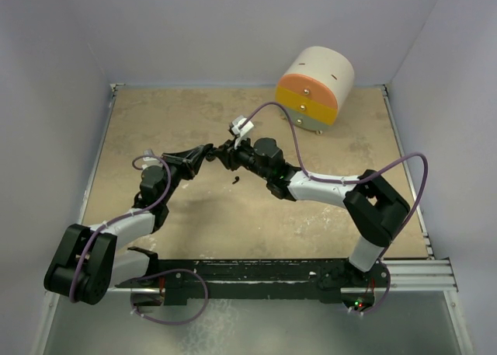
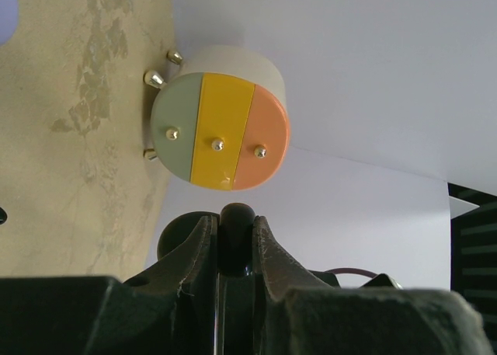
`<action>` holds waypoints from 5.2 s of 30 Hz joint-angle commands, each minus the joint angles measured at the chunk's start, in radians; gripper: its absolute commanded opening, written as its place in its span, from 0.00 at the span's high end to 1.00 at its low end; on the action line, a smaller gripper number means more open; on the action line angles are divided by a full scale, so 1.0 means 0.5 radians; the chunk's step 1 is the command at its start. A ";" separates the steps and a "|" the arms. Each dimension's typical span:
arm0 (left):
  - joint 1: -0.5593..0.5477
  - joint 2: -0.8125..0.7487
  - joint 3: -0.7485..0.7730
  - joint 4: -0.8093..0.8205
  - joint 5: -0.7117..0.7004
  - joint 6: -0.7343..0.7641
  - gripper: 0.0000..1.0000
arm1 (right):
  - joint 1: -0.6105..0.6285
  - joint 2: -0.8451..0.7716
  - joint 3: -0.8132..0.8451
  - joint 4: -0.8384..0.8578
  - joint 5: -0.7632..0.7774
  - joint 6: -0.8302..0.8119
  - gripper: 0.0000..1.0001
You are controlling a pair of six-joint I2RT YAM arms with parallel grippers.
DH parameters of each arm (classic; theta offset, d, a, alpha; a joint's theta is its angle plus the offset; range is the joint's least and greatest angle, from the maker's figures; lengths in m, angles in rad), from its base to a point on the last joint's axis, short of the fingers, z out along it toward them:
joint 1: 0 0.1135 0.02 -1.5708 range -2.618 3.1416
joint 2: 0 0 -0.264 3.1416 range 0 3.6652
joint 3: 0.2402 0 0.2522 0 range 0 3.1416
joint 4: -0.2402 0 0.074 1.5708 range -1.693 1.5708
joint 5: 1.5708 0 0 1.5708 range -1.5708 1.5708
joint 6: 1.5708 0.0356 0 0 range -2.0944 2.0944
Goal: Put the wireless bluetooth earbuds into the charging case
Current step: Adjust the earbud with the charging case.
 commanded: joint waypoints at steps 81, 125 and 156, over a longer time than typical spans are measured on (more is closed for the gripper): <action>-0.049 0.125 0.137 0.216 0.033 -0.010 1.00 | 0.002 -0.112 0.079 0.030 -0.003 -0.059 0.80; -0.049 0.132 0.079 0.239 0.004 -0.012 1.00 | 0.001 -0.368 -0.108 0.146 0.269 0.089 0.28; -0.048 0.162 0.098 0.244 0.010 -0.004 1.00 | 0.006 -0.159 0.044 -0.145 0.463 0.113 0.30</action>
